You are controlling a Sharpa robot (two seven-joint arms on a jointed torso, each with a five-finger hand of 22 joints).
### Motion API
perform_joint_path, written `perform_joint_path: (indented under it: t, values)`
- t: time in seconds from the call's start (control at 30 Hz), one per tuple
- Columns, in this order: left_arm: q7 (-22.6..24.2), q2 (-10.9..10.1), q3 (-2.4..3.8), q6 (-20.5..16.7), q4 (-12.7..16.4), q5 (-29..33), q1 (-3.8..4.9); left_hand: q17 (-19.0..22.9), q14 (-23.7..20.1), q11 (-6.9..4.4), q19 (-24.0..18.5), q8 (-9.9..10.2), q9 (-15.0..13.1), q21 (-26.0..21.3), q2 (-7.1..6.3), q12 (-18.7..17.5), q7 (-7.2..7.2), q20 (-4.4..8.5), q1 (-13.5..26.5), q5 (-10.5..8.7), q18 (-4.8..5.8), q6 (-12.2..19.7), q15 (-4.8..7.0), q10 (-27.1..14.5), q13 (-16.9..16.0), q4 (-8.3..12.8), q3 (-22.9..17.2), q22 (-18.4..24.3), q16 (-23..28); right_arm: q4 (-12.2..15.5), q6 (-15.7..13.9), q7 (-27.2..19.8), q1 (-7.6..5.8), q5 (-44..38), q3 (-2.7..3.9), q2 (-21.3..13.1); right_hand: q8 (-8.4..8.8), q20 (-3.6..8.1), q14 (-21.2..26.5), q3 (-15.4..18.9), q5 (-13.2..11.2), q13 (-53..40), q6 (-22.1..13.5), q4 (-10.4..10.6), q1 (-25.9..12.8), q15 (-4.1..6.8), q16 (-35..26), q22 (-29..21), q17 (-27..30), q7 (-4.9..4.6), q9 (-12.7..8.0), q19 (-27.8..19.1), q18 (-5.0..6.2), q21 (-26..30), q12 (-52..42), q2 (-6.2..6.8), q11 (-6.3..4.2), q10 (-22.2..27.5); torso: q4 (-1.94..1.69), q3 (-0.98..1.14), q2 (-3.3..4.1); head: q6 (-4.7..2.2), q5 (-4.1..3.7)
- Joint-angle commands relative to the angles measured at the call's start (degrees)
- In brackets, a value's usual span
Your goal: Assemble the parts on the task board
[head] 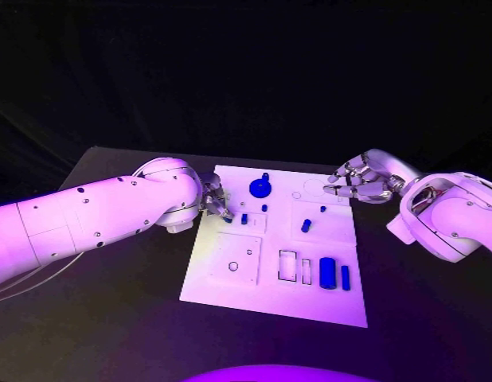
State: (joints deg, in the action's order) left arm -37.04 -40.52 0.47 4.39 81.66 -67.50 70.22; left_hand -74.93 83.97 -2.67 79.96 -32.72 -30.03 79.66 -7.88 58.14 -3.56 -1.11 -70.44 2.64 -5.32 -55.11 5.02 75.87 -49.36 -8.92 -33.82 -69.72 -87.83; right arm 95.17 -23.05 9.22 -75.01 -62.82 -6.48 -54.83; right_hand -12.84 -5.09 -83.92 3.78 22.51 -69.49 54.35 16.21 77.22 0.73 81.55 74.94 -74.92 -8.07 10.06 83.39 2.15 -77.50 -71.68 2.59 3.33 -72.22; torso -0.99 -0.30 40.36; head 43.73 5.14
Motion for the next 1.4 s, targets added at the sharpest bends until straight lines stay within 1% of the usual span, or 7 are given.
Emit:
perform_joint_path:
  t: [0.03, 0.17, 0.27, 0.4, 0.83, 1.1, 1.4]
  values:
    - [-0.7, 0.2, -0.13, 2.1, 0.1, 0.1, -0.16, -12.5, 5.2, 0.01, 0.2, -0.2, -3.6, 0.2, -0.22, 0.1, 2.36, 0.20, 0.9, 0.31, 1.03, -2.8, 0.57, 0.5, 0.1, 1.7, -2.0, 0.0, 0.1, 0.0, 0.7, -0.4, 0.03, -0.4, 0.00, 0.0, -0.20, -0.15, -2.7, 0.4, 0.4, 0.1, -0.3, 0.0, 0.0, 0.21, -0.3, 7.2, -0.4, 0.10, 0.1, -0.4, 0.95, 0.3, 0.3, 0.32, -0.04, 0.2, -0.01, 0.00, 0.00, -0.01, -0.11]
    - [-0.9, 0.3, -0.13, 2.1, -0.1, 0.3, -0.16, -12.5, 5.2, -0.07, 0.2, -0.6, -3.9, 0.2, -0.67, 0.2, 2.49, 0.27, 3.4, 0.28, 1.04, -3.1, 0.64, 0.7, 0.1, 0.0, -0.1, 0.0, 0.1, 0.1, 0.7, -0.3, 0.03, -0.4, -0.01, 0.0, -0.20, -0.15, -2.7, 0.4, 0.4, 0.1, -0.3, 0.0, 0.0, 0.21, -0.3, 7.2, -0.4, 0.10, 0.1, -0.4, 0.95, 0.3, 0.3, 0.32, -0.04, 0.2, -0.05, 0.03, 0.01, 0.01, -0.17]
    - [-1.1, 0.4, -0.13, 2.1, -0.3, 0.4, -0.15, -12.5, 5.2, -0.14, 0.2, -0.8, -4.0, 0.2, -0.82, 0.3, 2.57, 0.33, 4.4, 0.28, 1.05, -3.3, 0.71, 0.7, 0.0, -0.8, 1.0, -0.1, 0.1, 0.1, 0.7, -0.3, 0.03, -0.4, -0.01, 0.0, -0.20, -0.15, -2.7, 0.4, 0.4, 0.1, -0.3, 0.0, 0.0, 0.21, -0.3, 7.2, -0.4, 0.10, 0.1, -0.4, 0.95, 0.3, 0.3, 0.32, -0.04, 0.2, -0.04, 0.03, 0.00, 0.02, -0.19]
    - [-1.6, 0.6, -0.13, 2.2, -0.7, 0.6, -0.14, -12.5, 5.2, -0.19, 0.2, -0.9, -4.2, 0.2, -0.68, 0.3, 2.61, 0.42, 5.7, 0.28, 1.04, -3.4, 0.80, 0.8, -0.1, -1.9, 3.1, -0.1, 0.1, 0.1, 0.8, -0.3, 0.03, -0.4, -0.01, 0.0, -0.22, -0.14, -2.7, 0.5, 0.4, 0.3, -0.3, 0.0, -0.1, 0.22, -0.3, 7.1, -0.4, 0.10, 0.1, -0.5, 0.97, 0.4, 0.4, 0.33, -0.03, 0.4, -0.07, 0.01, -0.05, -0.04, -0.29]
    - [-2.2, 1.0, -0.13, 1.5, -1.2, 1.0, -0.11, -12.5, 5.2, -0.22, 0.2, -1.0, -4.4, 0.1, -0.50, 0.2, 2.64, 0.53, 6.4, 0.28, 1.03, -3.4, 0.87, 0.6, 0.1, -3.0, 7.2, 0.0, 0.1, 0.1, 0.9, -0.5, 0.03, -0.2, -0.01, 0.1, -0.22, -0.14, -2.6, 0.6, 0.4, 0.3, -0.4, 0.1, -0.1, 0.21, -0.4, 7.0, -0.2, 0.09, 0.1, -0.6, 1.00, 0.5, 0.5, 0.34, -0.03, 0.4, -0.05, -0.06, -0.04, -0.01, -0.35]
    - [-2.4, 0.9, -0.13, 1.1, -1.6, 1.0, -0.10, -12.5, 5.2, -0.19, 0.2, -1.0, -4.5, 0.1, -0.29, 0.3, 2.60, 0.52, 6.7, 0.28, 1.04, -3.4, 0.85, 0.5, 0.0, -3.9, 9.7, 0.0, 0.1, 0.2, 0.9, -0.5, 0.03, -0.2, -0.01, 0.1, -0.21, -0.14, -2.6, 0.6, 0.4, 0.4, -0.4, 0.1, -0.2, 0.21, -0.5, 7.0, -0.2, 0.08, 0.1, -0.6, 1.01, 0.6, 0.5, 0.35, -0.02, 0.5, -0.03, -0.02, -0.06, -0.05, -0.38]
    - [-2.3, 0.8, -0.12, 1.7, -1.7, 1.2, -0.10, -12.5, 5.2, -0.19, 0.4, -1.0, -4.5, 0.1, -0.55, 0.6, 2.61, 0.51, 7.2, 0.29, 1.07, -3.6, 0.85, 0.6, -0.3, -5.1, 13.4, -0.2, 0.1, 0.2, 0.9, -0.5, 0.03, -0.2, -0.01, 0.0, -0.22, -0.14, -2.6, 0.7, 0.4, 0.4, -0.4, 0.1, -0.3, 0.21, -0.5, 7.0, -0.1, 0.07, 0.1, -0.6, 1.03, 0.6, 0.5, 0.35, -0.01, 0.5, -0.03, -0.01, -0.05, -0.01, -0.44]
